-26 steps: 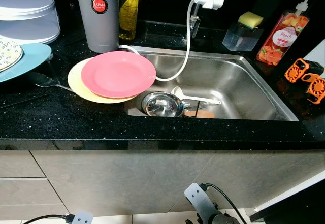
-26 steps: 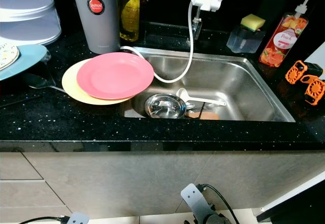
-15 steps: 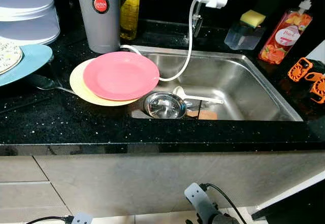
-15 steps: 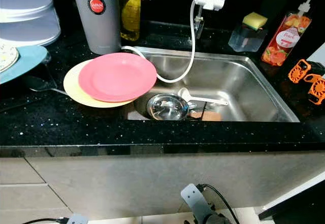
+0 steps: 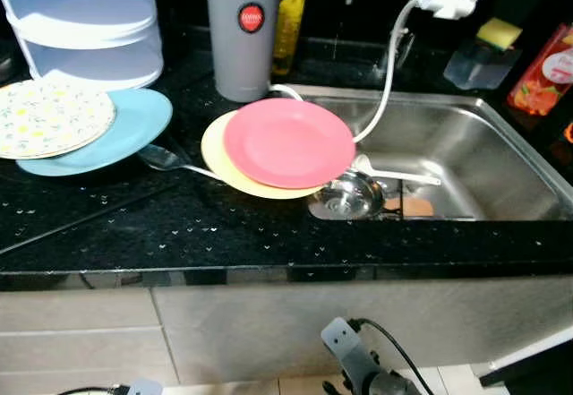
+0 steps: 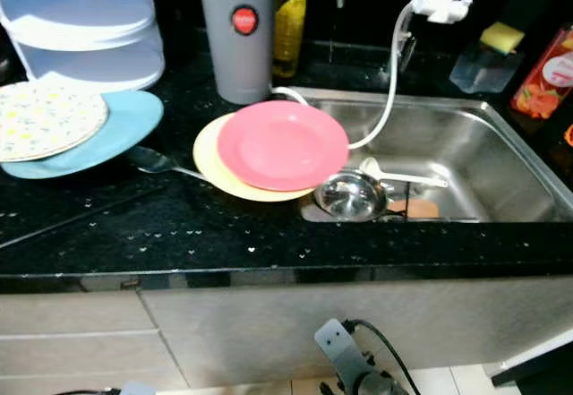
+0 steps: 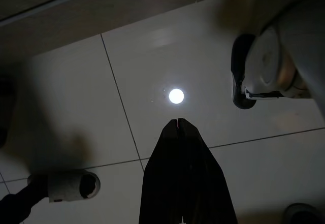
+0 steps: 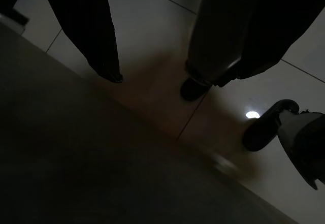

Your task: Kitchen organization

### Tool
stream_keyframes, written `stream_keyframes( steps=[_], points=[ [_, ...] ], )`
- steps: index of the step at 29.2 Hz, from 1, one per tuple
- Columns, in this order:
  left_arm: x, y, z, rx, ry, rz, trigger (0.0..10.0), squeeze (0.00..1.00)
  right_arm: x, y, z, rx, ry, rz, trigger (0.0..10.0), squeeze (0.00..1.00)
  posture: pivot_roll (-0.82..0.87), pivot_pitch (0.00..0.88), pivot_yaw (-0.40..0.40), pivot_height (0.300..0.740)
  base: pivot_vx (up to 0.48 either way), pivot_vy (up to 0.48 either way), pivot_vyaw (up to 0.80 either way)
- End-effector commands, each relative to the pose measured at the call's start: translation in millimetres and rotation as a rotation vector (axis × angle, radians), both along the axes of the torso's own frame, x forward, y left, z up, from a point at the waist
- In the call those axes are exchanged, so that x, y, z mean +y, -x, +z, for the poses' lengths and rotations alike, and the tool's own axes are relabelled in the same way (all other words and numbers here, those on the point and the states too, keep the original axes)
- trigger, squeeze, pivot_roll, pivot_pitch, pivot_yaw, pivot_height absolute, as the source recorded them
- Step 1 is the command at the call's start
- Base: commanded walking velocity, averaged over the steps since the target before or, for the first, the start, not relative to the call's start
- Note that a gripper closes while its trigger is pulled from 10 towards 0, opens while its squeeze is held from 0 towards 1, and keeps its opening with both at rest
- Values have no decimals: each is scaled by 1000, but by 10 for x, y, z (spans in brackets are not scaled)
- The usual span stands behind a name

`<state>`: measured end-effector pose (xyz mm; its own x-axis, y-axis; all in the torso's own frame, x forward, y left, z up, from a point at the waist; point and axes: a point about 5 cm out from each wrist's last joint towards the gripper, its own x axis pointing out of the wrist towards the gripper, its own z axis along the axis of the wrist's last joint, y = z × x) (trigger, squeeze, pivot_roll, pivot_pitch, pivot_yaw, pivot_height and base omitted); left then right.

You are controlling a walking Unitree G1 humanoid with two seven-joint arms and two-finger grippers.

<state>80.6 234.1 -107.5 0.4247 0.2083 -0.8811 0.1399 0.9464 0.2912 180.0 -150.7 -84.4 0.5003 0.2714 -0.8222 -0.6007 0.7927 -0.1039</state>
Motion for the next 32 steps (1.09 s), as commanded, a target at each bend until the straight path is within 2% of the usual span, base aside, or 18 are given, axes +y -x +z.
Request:
stream_keyframes(
  steps=[1,32],
  points=[
    [-71,-13,-12,-6,17,-11,10000,0,-81,38,-16,12,17,-15,10000,0,165,0,-127,740,0,0,0],
    [-87,-89,4,-32,3,-30,10000,0,-100,37,-14,10,29,-3,10000,0,164,0,-128,740,0,0,0]
  ],
)
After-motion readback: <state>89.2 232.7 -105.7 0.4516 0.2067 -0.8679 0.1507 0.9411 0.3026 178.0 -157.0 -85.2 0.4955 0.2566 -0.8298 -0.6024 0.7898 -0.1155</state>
